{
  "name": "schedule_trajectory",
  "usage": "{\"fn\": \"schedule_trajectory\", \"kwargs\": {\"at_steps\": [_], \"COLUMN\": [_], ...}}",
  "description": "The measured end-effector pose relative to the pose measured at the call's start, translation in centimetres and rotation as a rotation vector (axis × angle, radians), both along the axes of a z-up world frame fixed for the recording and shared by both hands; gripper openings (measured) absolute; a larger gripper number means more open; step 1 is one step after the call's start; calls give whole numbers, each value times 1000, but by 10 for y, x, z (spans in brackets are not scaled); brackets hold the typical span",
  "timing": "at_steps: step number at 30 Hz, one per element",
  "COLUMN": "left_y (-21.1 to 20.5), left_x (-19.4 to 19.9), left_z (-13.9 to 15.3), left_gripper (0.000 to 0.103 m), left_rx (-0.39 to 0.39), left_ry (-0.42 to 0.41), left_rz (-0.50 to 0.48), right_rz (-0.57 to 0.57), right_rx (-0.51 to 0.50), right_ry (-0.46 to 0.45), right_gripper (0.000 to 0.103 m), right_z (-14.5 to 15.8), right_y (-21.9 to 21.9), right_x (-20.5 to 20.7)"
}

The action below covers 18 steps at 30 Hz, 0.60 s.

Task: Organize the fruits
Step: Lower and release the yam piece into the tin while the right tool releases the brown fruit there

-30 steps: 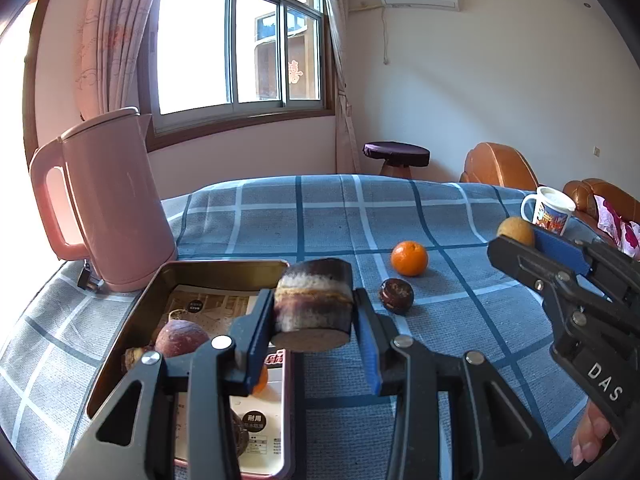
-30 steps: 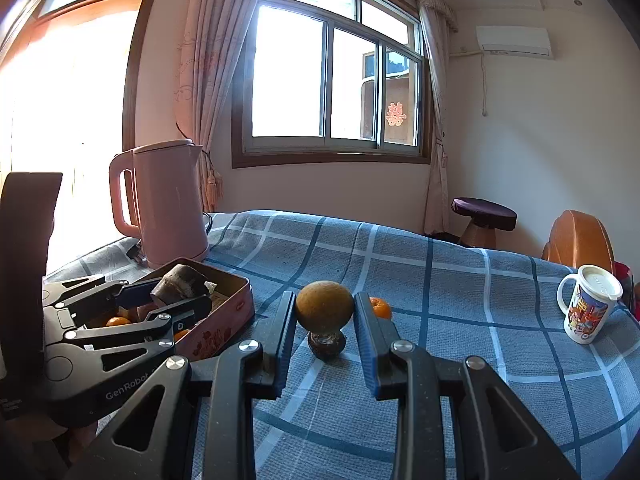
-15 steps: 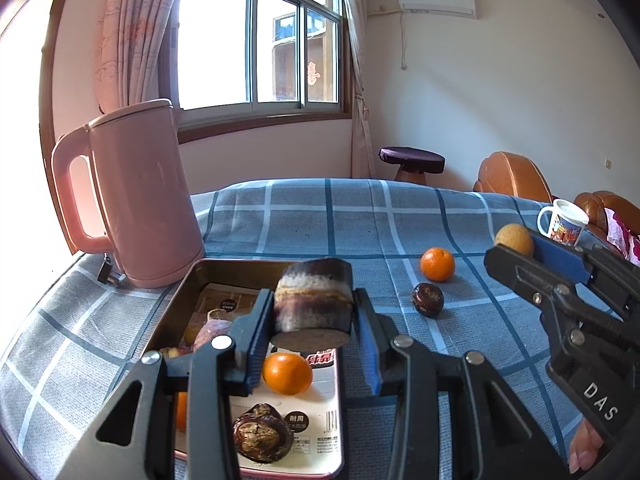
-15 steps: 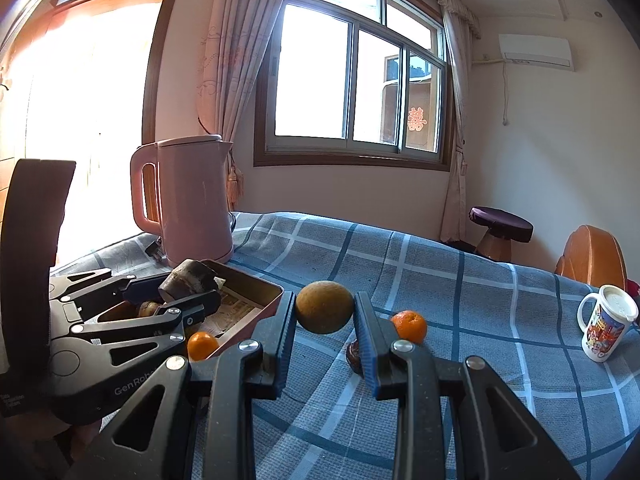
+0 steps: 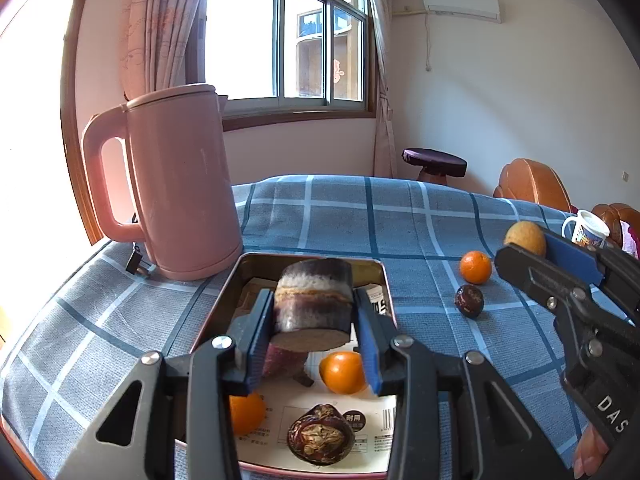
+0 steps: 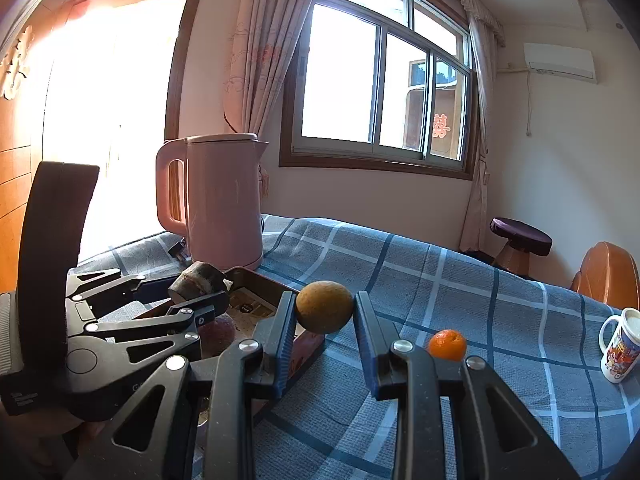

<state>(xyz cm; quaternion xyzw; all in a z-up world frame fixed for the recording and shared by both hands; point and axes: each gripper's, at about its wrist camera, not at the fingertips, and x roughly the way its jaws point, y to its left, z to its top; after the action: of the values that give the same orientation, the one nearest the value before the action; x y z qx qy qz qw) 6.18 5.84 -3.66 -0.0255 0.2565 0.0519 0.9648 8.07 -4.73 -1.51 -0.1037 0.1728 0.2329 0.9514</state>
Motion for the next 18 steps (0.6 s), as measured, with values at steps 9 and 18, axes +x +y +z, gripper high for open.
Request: {"fn": "schedule_trajectory", "kwargs": {"at_steps": [9,18], "left_y": [17,33], "left_x": [1,3], "left_z": [-5,-11], "left_gripper": [40,40], "left_rx": [8,17], "left_ry": [11,29], "left_rz": [39,74], "right_rz": [34,81], "right_rx": [-5,-12], "right_ry": [18,58], "right_gripper": [31,31], "right_z": [-7,-19], "right_y": [18,35], "right_x": [4,10]}}
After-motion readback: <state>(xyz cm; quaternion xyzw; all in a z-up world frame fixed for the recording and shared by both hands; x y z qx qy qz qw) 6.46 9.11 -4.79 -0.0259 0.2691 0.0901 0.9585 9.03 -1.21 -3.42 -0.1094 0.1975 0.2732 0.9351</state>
